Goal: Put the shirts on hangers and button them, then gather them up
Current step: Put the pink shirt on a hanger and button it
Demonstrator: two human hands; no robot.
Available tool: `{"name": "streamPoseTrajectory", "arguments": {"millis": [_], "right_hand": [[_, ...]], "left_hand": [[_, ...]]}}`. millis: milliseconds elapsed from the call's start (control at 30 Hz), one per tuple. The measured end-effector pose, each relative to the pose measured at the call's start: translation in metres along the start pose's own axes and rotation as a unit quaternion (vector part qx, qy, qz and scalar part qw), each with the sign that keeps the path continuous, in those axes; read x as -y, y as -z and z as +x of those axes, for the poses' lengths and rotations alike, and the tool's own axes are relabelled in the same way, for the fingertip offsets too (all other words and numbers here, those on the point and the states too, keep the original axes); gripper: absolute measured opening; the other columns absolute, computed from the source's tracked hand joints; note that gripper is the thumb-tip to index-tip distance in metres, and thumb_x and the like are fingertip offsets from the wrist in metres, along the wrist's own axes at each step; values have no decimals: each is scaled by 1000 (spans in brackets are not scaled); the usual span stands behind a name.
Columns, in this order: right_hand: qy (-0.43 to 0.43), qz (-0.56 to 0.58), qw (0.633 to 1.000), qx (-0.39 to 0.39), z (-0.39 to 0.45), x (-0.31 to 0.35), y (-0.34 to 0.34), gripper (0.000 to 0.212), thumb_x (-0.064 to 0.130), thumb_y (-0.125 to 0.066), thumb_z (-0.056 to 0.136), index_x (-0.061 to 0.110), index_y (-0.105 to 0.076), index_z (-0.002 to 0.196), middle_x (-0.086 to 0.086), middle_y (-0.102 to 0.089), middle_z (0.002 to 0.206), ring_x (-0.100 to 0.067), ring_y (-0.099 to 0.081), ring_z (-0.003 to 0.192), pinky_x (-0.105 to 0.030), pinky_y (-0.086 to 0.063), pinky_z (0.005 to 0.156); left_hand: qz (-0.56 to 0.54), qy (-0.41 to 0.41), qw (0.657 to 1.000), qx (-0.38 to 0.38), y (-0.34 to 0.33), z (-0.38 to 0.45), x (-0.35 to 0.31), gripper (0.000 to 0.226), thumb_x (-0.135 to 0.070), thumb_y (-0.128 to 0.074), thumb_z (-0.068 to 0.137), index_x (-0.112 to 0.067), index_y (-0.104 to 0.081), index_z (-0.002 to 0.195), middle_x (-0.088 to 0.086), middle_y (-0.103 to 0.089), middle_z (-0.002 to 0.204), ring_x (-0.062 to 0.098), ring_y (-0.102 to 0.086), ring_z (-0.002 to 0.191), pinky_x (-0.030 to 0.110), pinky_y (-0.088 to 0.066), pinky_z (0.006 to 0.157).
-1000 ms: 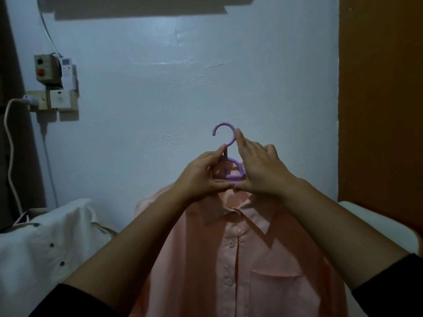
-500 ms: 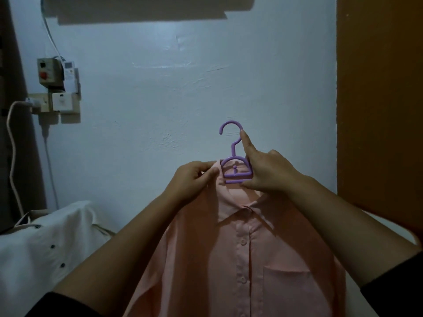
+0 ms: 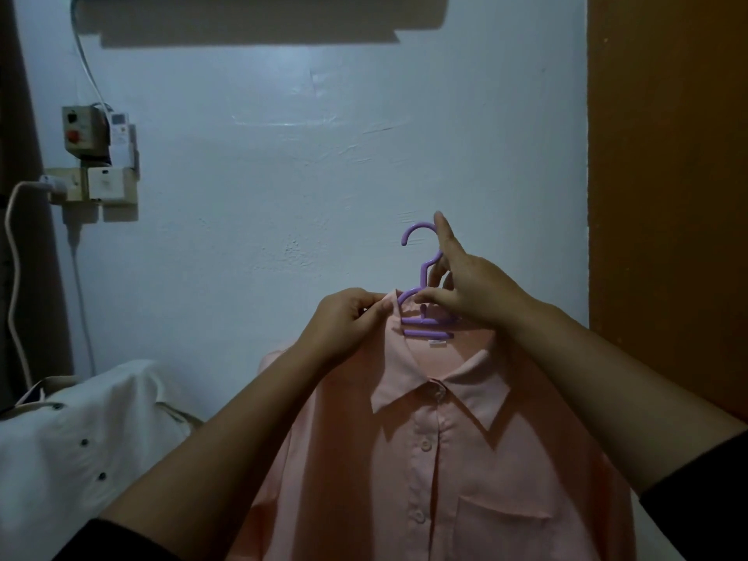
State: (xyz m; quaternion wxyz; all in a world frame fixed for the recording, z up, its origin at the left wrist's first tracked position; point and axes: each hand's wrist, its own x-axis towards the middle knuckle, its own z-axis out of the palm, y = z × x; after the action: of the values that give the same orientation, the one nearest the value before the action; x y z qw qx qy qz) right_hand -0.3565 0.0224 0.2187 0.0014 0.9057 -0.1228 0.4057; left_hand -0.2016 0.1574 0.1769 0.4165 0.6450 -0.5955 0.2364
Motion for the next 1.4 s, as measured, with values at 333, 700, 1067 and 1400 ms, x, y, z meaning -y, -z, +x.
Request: {"name": "streamPoseTrajectory", "arguments": {"millis": [333, 700, 1067, 1400], "right_hand": [[13, -81, 996, -15, 7, -7, 12, 90, 59, -71, 68, 29, -23, 137, 9, -62, 90, -16, -52, 71, -27, -35, 70], [13, -138, 985, -100, 7, -17, 5, 94, 57, -74, 64, 25, -29, 140, 1, -56, 121, -21, -59, 96, -32, -36, 79], [9, -76, 994, -79, 20, -8, -13, 95, 53, -75, 67, 29, -24, 143, 2, -51, 124, -20, -56, 99, -33, -36, 82], [9, -17, 998, -54, 39, -1, -48, 92, 51, -76, 67, 32, -25, 141, -1, -52, 122, -21, -56, 93, -36, -41, 83]], "left_hand": [[2, -14, 1000, -21, 2, -4, 6, 25, -29, -54, 96, -19, -73, 110, 1, -71, 96, 11, -59, 86, 6, -35, 67], [-34, 63, 997, -18, 21, -9, 26, 20, -25, -58, 94, -18, -75, 103, -4, -72, 104, -4, -60, 90, 2, -40, 71], [248, -180, 951, -36, 38, -50, 62, 78, -72, -58, 69, -30, -49, 134, -1, -59, 125, 17, -58, 107, 31, -54, 72], [311, -137, 941, -9, 65, -80, 91, 87, -71, -56, 67, -26, -42, 139, -3, -51, 127, 14, -52, 108, 32, -57, 65]]}}
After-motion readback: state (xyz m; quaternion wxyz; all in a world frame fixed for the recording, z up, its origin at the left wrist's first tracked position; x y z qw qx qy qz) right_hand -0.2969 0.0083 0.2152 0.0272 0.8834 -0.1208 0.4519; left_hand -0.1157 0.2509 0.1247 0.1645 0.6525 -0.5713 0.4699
